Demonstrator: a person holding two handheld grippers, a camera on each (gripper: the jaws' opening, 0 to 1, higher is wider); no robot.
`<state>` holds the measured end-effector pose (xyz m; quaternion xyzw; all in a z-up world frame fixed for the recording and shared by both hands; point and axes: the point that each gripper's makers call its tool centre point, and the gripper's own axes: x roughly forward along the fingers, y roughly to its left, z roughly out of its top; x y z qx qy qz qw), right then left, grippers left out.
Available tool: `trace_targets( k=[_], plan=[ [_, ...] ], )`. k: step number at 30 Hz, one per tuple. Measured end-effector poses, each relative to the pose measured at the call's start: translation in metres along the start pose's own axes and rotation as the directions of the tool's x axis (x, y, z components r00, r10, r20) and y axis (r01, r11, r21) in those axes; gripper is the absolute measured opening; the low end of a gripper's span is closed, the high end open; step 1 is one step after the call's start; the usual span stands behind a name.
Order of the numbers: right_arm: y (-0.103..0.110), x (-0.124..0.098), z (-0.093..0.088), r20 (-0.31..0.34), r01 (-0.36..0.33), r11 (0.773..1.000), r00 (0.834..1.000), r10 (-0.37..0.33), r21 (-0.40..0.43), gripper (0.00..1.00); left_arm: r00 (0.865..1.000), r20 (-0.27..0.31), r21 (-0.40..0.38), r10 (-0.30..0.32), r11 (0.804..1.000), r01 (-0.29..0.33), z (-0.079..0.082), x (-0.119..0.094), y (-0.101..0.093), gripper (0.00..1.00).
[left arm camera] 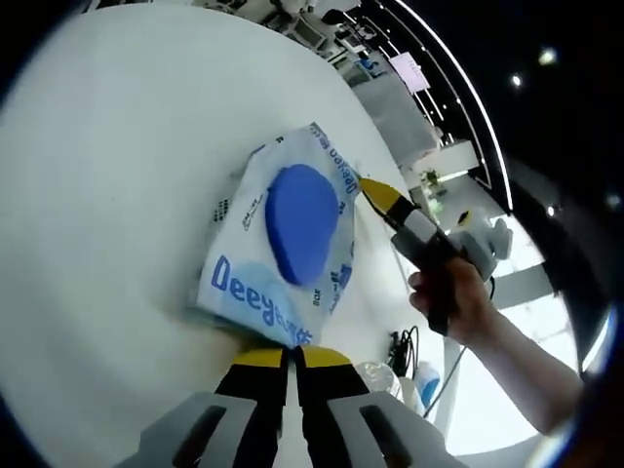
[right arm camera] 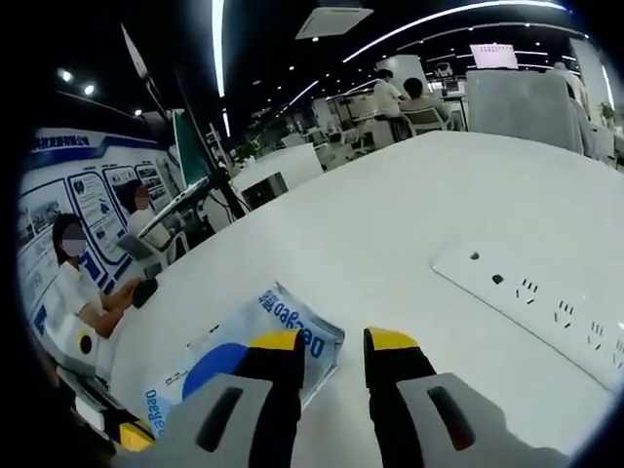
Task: Arrange the tabletop items into an orderly group along one side of the table until the central work area is clear of visible clutter.
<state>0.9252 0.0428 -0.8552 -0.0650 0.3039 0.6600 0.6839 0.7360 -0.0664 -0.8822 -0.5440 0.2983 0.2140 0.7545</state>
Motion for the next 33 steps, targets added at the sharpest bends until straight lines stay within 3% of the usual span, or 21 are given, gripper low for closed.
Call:
trace_targets(
  k=[4,8,14,27,33],
  plan=[
    [0.004,0.010,-0.004,-0.010,-0.027,0.999,1.000,0.027,-0.022,0.19,1.000,-0.007,-0.007,-0.001,1.000,0.001,0.000,0.000,0.000,0.01],
    [0.006,0.008,-0.008,-0.040,-0.015,0.998,0.999,0.012,-0.058,0.10,1.000,-0.010,0.002,-0.001,1.000,0.001,0.000,0.001,0.001,0.01],
    [0.008,0.003,-0.006,-0.034,-0.025,0.996,0.999,0.022,-0.089,0.01,1.000,-0.011,0.008,-0.009,1.000,0.009,-0.001,0.002,0.001,0.00],
    [0.010,-0.013,-0.003,-0.023,0.003,0.994,1.000,-0.005,-0.110,0.00,0.999,-0.005,0.039,-0.047,0.998,0.048,-0.004,-0.007,-0.012,0.00],
    [0.011,-0.038,0.011,0.015,0.054,0.993,0.998,-0.053,-0.100,0.00,0.997,0.000,0.071,-0.079,0.994,0.078,-0.001,-0.016,-0.023,0.00]
  ],
)
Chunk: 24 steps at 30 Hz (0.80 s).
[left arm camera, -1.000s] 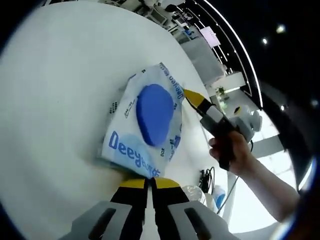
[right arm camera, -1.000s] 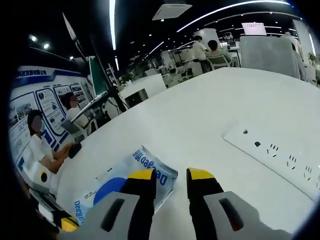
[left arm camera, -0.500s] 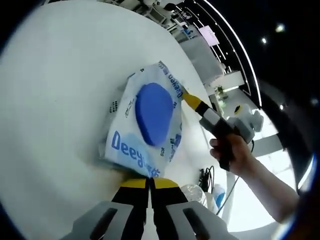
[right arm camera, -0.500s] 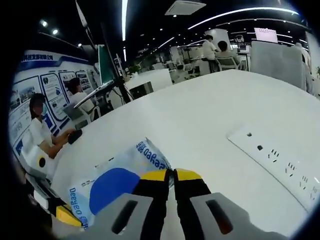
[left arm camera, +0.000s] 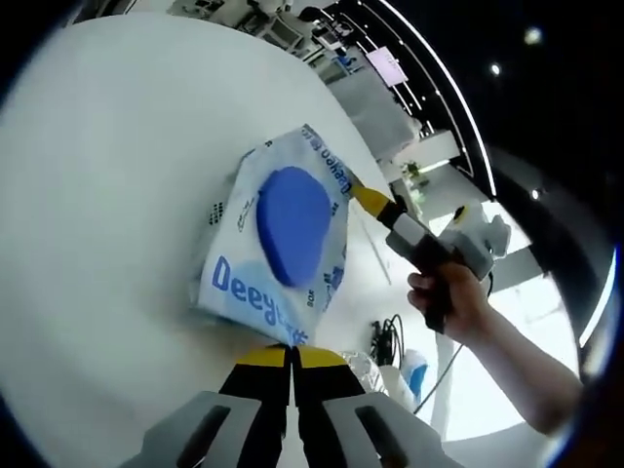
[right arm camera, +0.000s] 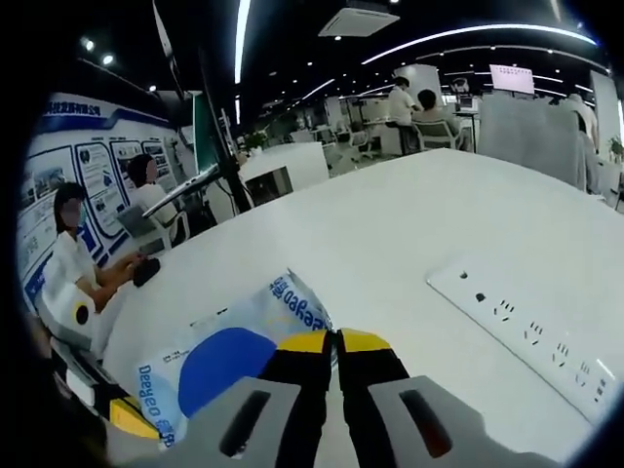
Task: Arrange the tabletop items into an orderly group along one side of the table until the central work area is clear of visible clutter.
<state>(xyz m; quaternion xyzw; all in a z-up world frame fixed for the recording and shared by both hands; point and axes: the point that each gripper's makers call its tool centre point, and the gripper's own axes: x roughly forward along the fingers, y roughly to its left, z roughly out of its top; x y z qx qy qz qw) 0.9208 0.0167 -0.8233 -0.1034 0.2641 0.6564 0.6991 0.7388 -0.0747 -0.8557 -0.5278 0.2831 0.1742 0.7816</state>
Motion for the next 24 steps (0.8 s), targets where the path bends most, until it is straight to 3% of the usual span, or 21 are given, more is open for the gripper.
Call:
trace_targets(
  k=[11,17,20,24],
  plan=[
    [-0.007,-0.038,0.005,0.030,0.085,0.996,0.996,-0.085,0.016,0.00,0.999,-0.003,0.039,-0.034,0.999,0.034,0.009,-0.012,-0.004,0.00],
    [-0.012,-0.068,-0.002,0.036,0.147,0.988,0.988,-0.149,0.042,0.00,0.998,-0.035,0.109,-0.058,0.992,0.061,0.009,-0.014,-0.008,0.00],
    [-0.017,-0.086,-0.005,0.047,0.186,0.980,0.981,-0.190,0.071,0.00,0.994,-0.081,0.148,-0.075,0.985,0.087,0.010,-0.014,-0.012,0.00],
    [-0.022,-0.100,-0.011,0.051,0.224,0.970,0.972,-0.229,0.100,0.00,0.992,-0.099,0.182,-0.077,0.979,0.094,0.019,-0.012,-0.013,0.00]
  ],
)
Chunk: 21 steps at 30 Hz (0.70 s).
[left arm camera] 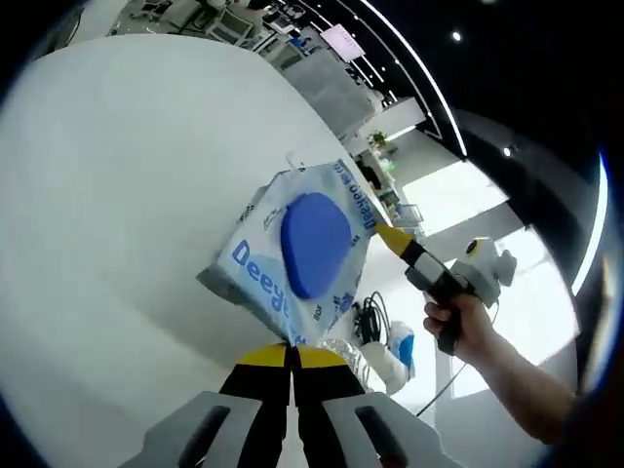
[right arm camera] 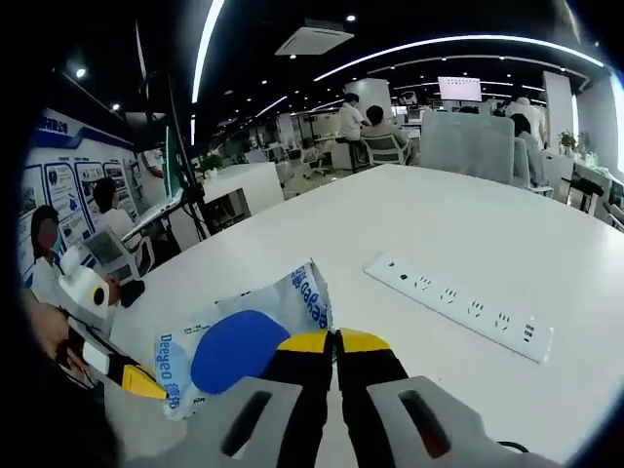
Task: Arrange the tabletop items into an orderly group along one side of the table until the central work area is clear of visible clutter.
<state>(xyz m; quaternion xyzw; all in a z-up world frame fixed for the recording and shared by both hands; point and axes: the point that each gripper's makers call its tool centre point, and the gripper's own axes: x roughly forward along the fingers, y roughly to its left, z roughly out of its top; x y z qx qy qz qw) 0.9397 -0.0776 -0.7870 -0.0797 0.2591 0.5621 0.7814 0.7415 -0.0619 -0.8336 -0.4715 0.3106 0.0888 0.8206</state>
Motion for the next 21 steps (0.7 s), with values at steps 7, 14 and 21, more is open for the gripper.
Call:
trace_targets(
  k=[7,14,21],
  plan=[
    [-0.011,-0.033,-0.013,0.020,0.078,0.995,0.997,-0.080,0.059,0.00,0.999,-0.049,0.141,0.004,0.990,0.003,0.020,0.003,0.001,0.00],
    [-0.015,-0.058,-0.026,0.041,0.129,0.983,0.990,-0.136,0.134,0.00,0.999,-0.042,0.145,0.010,0.989,-0.004,0.037,0.008,0.000,0.00],
    [-0.017,-0.078,-0.041,0.041,0.170,0.969,0.983,-0.180,0.176,0.00,0.999,-0.043,0.167,0.010,0.986,-0.002,0.049,0.020,0.001,0.00]
  ],
)
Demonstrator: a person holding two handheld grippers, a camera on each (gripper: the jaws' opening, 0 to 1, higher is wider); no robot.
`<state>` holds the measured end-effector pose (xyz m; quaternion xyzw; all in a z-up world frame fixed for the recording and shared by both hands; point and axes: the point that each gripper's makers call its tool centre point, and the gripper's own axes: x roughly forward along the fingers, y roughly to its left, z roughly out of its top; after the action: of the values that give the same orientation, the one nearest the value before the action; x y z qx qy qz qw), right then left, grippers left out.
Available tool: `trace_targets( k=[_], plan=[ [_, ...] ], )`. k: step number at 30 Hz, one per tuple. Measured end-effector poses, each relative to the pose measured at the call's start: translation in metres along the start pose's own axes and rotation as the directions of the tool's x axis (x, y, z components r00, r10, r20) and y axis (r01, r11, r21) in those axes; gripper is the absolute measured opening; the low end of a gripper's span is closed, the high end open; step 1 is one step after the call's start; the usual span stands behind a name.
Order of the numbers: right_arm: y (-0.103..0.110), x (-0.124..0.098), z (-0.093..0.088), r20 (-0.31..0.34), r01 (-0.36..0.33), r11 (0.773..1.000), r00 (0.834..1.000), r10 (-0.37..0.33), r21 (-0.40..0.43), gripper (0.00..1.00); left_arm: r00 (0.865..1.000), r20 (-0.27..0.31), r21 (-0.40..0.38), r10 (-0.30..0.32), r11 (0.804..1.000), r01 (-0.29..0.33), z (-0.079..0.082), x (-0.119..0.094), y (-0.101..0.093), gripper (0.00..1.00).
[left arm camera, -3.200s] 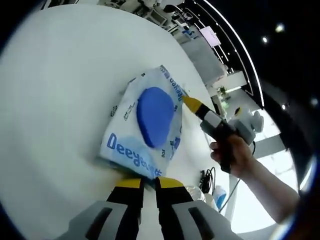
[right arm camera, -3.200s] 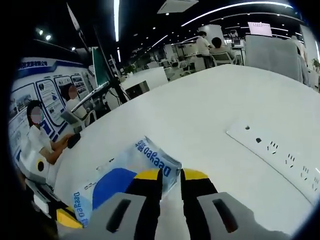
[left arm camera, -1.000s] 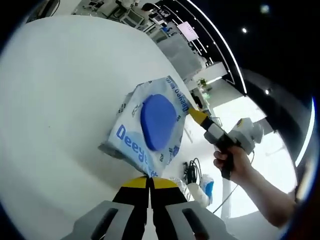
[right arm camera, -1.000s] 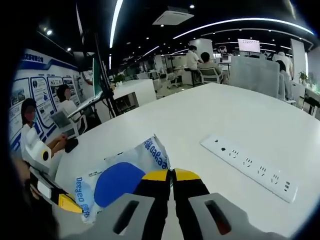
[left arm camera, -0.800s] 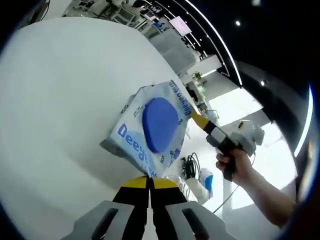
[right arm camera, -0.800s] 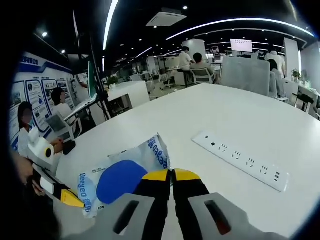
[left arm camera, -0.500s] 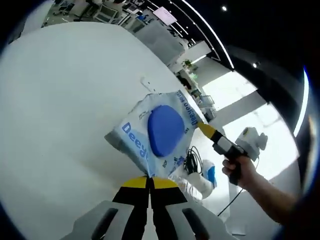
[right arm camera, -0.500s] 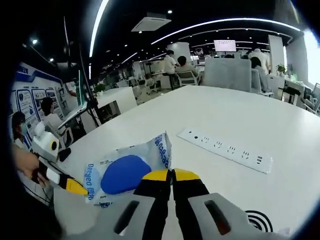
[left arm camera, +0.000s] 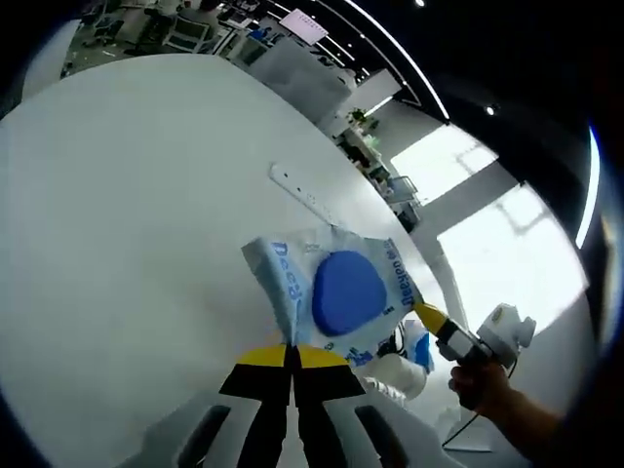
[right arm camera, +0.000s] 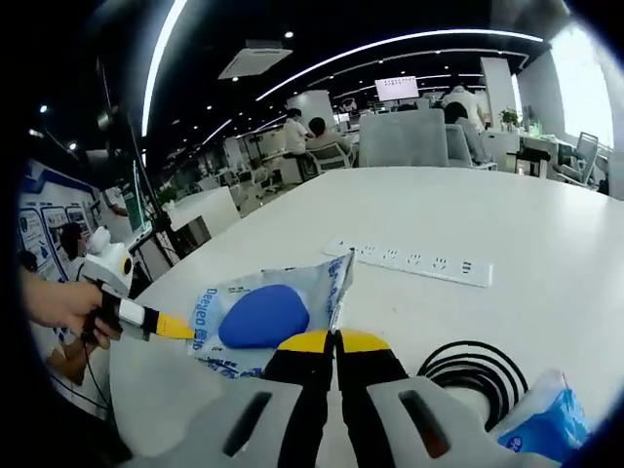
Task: Arrange the tabletop items into an orderly group along one side of the table until the central work area is clear of visible clutter.
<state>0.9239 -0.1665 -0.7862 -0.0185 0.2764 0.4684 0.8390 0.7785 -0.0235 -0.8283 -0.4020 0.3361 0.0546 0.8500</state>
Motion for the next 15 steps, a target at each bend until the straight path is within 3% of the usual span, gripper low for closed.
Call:
trace_targets(
  k=[15],
  plan=[
    [0.008,-0.021,-0.029,-0.047,0.044,0.999,0.998,-0.043,0.007,0.00,1.000,-0.001,0.040,0.015,0.999,-0.015,0.023,0.022,0.003,0.00]
  ],
)
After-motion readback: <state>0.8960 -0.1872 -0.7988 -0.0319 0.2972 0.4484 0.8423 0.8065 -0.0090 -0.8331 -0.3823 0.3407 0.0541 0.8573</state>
